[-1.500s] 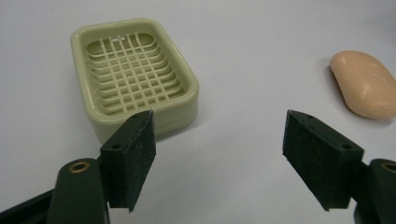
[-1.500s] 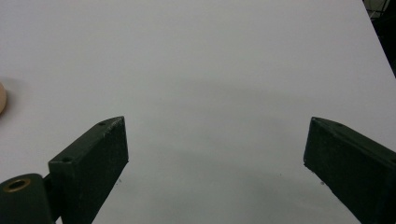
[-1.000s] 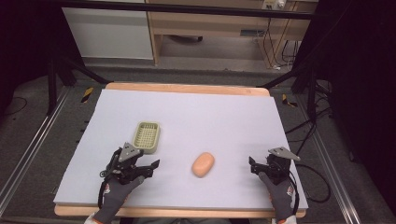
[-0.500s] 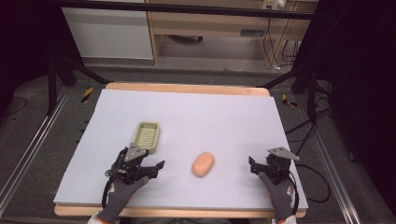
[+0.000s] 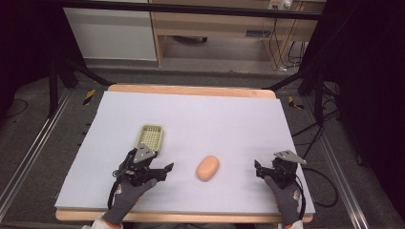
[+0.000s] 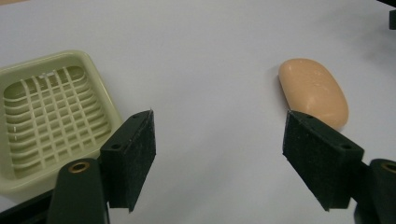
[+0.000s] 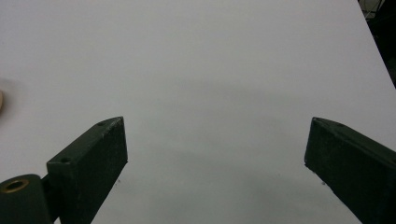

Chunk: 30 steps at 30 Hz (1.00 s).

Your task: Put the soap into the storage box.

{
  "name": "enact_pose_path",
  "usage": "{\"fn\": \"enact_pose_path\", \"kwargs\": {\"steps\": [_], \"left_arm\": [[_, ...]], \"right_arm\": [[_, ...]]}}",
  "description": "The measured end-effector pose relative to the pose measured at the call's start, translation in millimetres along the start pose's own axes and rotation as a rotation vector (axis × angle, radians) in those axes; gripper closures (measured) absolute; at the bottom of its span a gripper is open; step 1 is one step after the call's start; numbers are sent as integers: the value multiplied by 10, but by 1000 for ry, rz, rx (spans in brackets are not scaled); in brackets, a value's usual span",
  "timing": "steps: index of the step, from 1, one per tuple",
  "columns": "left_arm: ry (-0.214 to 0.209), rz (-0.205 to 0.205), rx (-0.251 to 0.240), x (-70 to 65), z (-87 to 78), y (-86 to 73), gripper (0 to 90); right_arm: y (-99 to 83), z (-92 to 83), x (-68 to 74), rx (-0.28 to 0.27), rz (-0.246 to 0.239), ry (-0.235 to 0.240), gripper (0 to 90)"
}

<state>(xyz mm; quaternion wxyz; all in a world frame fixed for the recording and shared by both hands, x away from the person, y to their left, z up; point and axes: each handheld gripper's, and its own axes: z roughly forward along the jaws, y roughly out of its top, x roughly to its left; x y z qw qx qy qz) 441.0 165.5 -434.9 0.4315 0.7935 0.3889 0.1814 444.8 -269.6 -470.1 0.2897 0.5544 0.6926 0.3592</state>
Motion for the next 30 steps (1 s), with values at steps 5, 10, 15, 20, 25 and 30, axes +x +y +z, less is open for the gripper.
{"fn": "enact_pose_path", "kwargs": {"steps": [5,10,15,20,25,30], "left_arm": [[-13,7,-1,-49,40,78,247],[-22,3,-8,-97,67,138,246],[-29,4,-9,-131,87,183,244],[-35,4,-9,-150,110,226,244],[-39,3,-13,-173,135,263,242],[-47,5,-9,-207,176,308,241]], "right_arm": [[2,1,7,1,-7,-5,62],[6,1,10,-1,-2,-3,62],[8,2,17,1,-2,-1,62],[10,2,19,1,-2,-2,62],[11,2,18,1,-2,-1,62],[11,2,17,3,-1,0,62]]}}
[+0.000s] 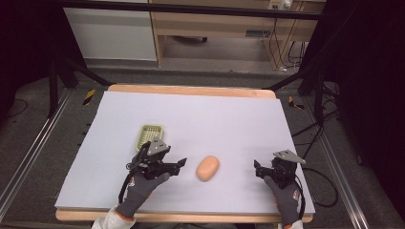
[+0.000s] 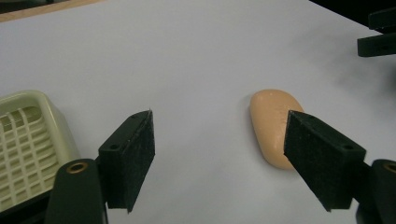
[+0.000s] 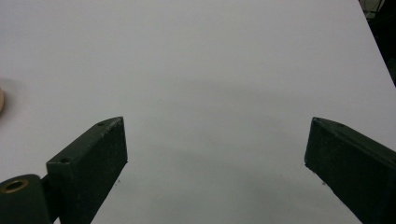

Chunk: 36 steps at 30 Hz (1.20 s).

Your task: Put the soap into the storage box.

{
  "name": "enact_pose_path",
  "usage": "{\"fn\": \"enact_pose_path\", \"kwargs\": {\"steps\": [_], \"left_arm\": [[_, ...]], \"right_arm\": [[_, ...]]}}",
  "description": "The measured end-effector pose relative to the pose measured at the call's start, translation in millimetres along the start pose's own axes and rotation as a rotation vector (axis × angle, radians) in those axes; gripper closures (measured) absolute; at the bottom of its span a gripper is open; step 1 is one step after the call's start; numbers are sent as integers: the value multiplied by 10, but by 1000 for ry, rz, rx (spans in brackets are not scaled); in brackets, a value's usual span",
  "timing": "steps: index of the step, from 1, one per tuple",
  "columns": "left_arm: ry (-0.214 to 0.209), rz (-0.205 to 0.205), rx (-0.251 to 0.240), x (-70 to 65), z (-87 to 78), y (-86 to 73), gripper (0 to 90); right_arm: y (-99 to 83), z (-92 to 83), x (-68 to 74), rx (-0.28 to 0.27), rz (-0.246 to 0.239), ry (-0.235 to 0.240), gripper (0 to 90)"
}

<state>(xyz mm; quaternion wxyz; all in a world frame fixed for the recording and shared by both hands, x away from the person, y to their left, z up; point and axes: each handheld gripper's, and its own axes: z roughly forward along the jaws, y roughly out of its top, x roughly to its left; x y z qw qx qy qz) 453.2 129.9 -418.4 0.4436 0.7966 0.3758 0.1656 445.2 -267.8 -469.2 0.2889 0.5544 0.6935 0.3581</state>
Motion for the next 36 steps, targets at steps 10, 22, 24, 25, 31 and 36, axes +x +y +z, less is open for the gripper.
{"fn": "enact_pose_path", "kwargs": {"steps": [10,22,24,25,31,36], "left_arm": [[-18,9,10,-85,94,66,235],[-29,23,30,-149,193,94,231],[-29,22,30,-155,203,93,230],[-29,23,32,-158,212,94,230],[-37,29,44,-200,284,110,226],[-44,34,53,-243,341,128,221]], "right_arm": [[3,-2,0,1,-10,-4,62],[6,-4,3,2,-9,-2,62],[7,-4,3,2,-9,-2,62],[7,-4,3,2,-9,-2,62],[9,-5,5,3,-9,-3,62],[10,-3,9,5,-5,1,62]]}}
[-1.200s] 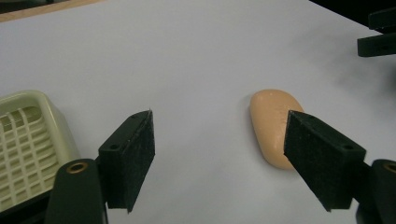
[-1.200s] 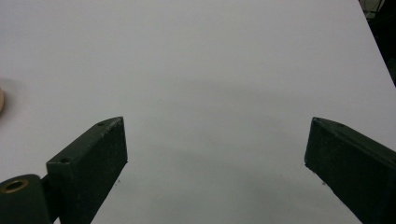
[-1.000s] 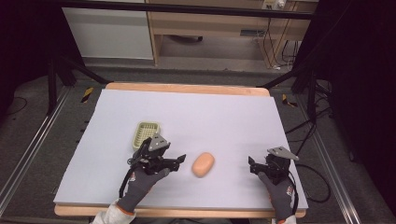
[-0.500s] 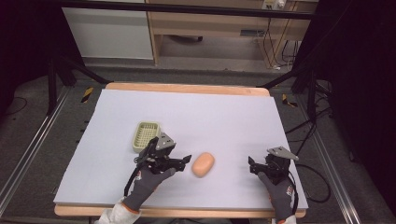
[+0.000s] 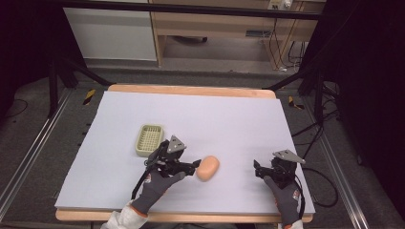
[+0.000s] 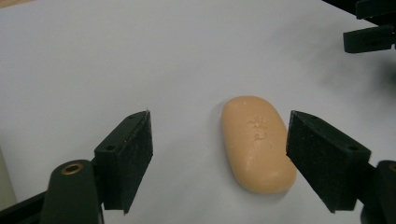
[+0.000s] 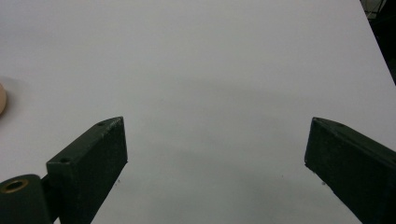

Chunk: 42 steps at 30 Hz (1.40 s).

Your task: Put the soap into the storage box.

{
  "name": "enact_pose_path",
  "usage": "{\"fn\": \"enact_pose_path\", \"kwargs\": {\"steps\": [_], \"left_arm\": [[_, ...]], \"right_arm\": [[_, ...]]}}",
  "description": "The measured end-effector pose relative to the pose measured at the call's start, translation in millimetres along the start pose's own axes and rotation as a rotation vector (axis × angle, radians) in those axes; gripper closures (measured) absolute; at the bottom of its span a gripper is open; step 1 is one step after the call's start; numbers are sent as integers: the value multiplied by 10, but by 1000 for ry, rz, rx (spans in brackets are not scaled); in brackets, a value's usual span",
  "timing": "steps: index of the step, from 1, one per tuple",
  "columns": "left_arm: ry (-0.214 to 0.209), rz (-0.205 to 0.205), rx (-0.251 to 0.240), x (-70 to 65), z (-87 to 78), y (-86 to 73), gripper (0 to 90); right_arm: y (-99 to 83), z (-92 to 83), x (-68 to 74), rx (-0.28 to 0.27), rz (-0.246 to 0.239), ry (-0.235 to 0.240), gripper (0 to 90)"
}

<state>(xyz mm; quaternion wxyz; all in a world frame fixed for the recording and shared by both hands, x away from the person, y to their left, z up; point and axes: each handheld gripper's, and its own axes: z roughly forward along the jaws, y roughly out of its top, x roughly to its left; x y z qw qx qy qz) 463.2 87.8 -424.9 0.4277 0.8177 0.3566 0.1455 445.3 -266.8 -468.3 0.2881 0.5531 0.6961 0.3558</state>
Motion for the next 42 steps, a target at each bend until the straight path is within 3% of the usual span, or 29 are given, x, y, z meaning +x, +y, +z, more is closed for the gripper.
{"fn": "enact_pose_path", "kwargs": {"steps": [42], "left_arm": [[-54,35,92,-256,454,9,198]], "right_arm": [[8,7,1,3,-2,-3,62]]}}
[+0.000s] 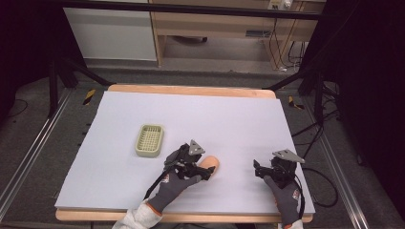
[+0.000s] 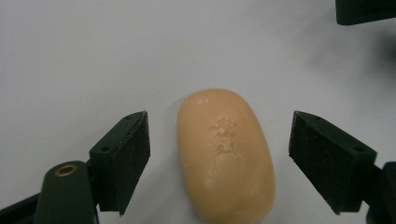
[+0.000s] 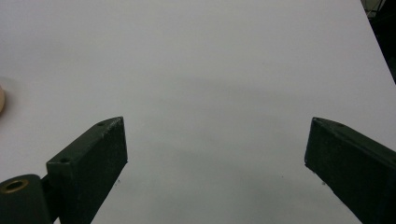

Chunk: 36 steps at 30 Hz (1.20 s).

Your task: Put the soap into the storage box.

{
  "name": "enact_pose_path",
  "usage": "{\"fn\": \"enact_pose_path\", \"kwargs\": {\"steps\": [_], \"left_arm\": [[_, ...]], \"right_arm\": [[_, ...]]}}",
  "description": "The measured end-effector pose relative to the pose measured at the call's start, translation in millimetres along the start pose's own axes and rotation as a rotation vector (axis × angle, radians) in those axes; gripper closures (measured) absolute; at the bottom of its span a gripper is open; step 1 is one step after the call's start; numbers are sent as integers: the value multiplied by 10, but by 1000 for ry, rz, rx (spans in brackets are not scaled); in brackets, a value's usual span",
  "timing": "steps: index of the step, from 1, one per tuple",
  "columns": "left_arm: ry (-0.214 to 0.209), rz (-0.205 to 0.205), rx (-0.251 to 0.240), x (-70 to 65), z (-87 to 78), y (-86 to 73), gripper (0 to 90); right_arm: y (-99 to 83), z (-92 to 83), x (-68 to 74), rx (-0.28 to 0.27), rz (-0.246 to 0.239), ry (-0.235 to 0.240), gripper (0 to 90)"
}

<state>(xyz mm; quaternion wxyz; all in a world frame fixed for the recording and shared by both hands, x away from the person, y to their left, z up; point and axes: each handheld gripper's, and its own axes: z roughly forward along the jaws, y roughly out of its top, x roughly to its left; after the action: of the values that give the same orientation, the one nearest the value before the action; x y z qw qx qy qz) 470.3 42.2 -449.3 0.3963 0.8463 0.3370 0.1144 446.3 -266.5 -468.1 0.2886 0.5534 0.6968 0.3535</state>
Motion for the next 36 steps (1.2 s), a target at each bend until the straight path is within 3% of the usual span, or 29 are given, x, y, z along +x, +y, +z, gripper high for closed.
{"fn": "enact_pose_path", "kwargs": {"steps": [23,36], "left_arm": [[10,22,73,-83,217,-58,201],[21,13,90,-78,285,-90,280]], "right_arm": [[-1,11,3,8,-3,1,63],[0,14,4,12,-3,4,63]]}}
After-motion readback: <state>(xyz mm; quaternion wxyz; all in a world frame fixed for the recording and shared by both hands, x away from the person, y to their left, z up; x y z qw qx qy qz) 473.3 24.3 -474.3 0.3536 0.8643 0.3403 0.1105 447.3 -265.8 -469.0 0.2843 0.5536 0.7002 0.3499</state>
